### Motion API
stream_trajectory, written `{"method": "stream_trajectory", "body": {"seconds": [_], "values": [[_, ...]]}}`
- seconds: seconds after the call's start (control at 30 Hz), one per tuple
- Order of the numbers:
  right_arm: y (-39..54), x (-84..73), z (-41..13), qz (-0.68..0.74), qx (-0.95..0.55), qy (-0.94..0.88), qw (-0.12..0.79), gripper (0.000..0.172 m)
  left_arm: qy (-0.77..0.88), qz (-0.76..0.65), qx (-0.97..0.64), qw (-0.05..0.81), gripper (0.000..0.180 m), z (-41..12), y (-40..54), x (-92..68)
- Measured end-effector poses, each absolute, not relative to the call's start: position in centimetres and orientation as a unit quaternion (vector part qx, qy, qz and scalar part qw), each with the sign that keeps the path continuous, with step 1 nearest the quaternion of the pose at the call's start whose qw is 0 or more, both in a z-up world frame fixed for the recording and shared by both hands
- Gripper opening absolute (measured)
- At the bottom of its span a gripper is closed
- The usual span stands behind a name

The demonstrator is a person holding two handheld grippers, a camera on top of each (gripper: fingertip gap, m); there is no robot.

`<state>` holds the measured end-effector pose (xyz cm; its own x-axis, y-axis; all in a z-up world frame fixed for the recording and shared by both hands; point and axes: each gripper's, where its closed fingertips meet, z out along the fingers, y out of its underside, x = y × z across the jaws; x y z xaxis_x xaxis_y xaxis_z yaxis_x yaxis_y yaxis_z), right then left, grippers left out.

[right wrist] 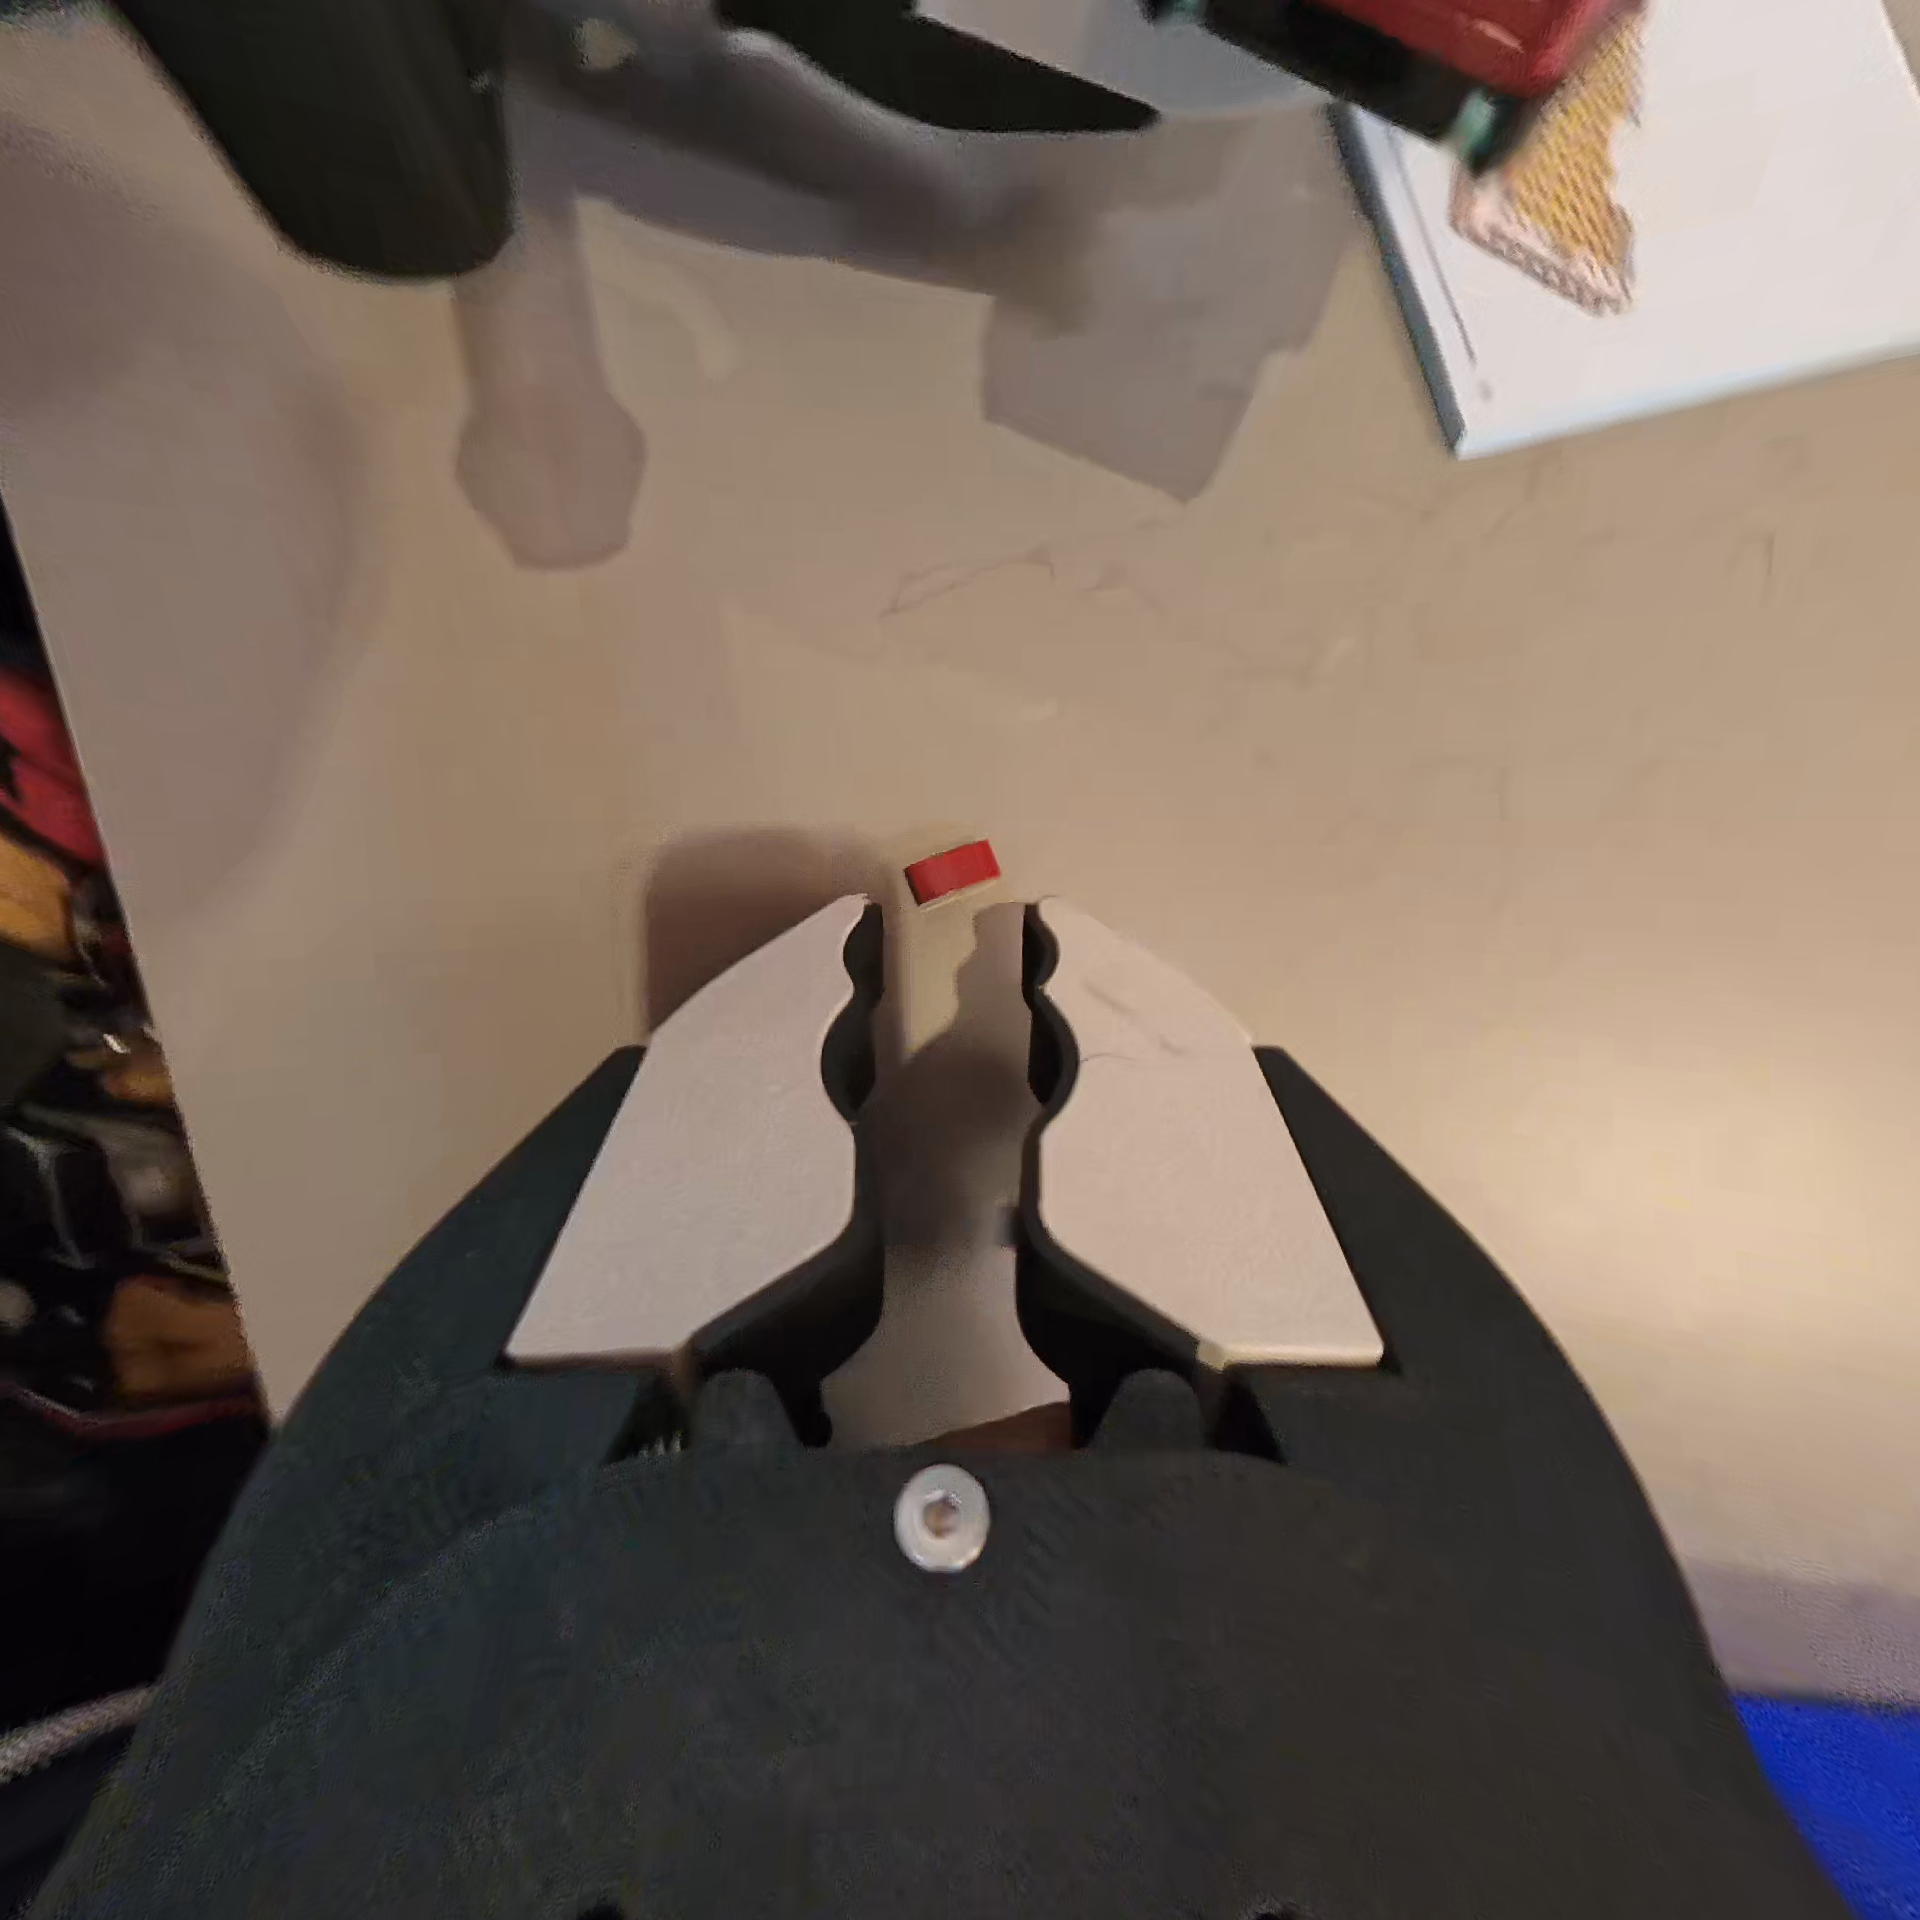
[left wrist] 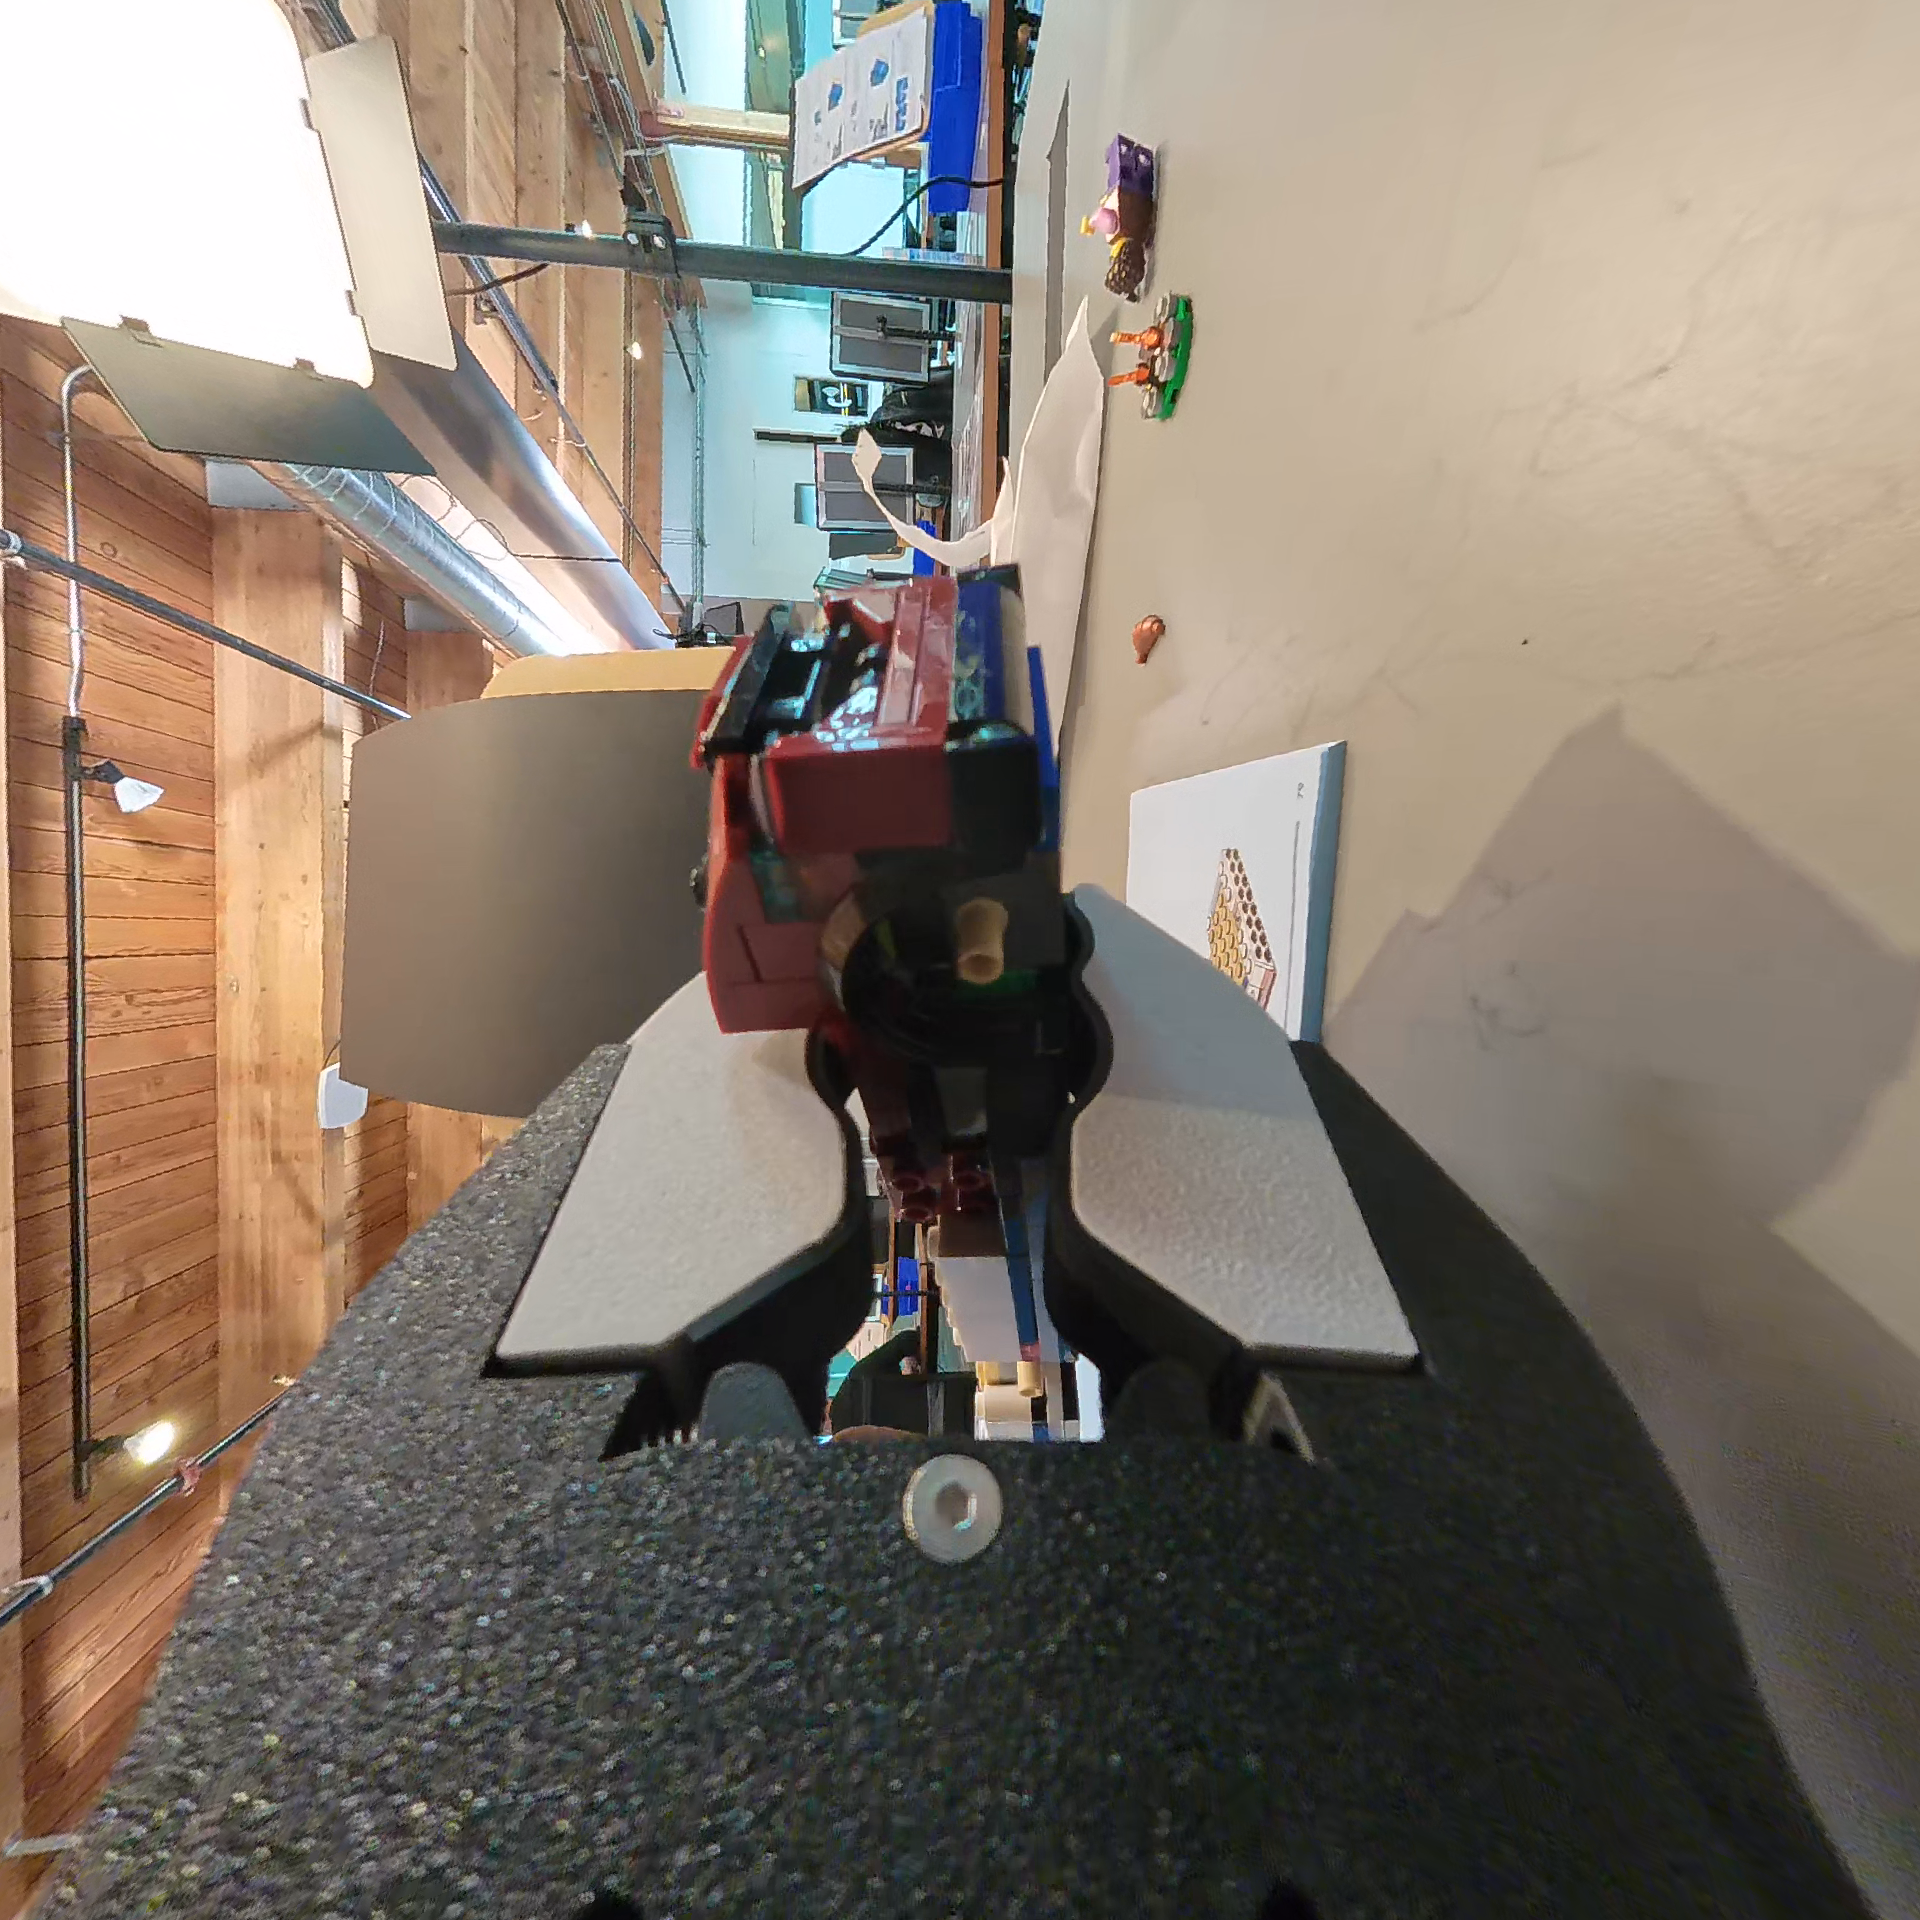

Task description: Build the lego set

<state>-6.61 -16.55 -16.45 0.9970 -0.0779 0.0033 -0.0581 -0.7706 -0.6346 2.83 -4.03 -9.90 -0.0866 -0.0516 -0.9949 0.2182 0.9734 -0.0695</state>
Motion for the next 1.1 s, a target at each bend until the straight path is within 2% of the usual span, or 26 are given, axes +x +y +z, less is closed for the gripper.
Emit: {"method": "stream_trajectory", "body": {"seconds": [0.23, 0.5, 0.57, 0.7, 0.83, 1.1], "values": [[-16.5, -6.3, -16.8, -0.046, -0.915, 0.198, 0.348, 0.024, 0.736, -0.106, 0.056, 0.667, 0.036, -10.2, -4.4, 3.0], [-15.3, -6.9, -17.6, -0.058, -0.930, 0.168, 0.321, 0.020, 0.737, -0.113, 0.058, 0.664, 0.036, -10.1, -4.9, 2.9], [-15.0, -6.9, -17.6, -0.054, -0.934, 0.148, 0.321, 0.009, 0.737, -0.114, 0.059, 0.663, 0.036, -10.1, -5.0, 2.9], [-15.0, -6.7, -17.6, -0.043, -0.937, 0.119, 0.324, 0.009, 0.739, -0.114, 0.059, 0.662, 0.036, -10.2, -5.1, 2.9], [-15.7, -6.3, -17.2, -0.037, -0.935, 0.118, 0.332, 0.016, 0.741, -0.113, 0.059, 0.660, 0.036, -10.3, -5.1, 3.0], [-15.5, -6.5, -17.4, -0.025, -0.939, 0.104, 0.328, 0.013, 0.746, -0.112, 0.065, 0.653, 0.036, -10.7, -5.3, 3.1]]}}
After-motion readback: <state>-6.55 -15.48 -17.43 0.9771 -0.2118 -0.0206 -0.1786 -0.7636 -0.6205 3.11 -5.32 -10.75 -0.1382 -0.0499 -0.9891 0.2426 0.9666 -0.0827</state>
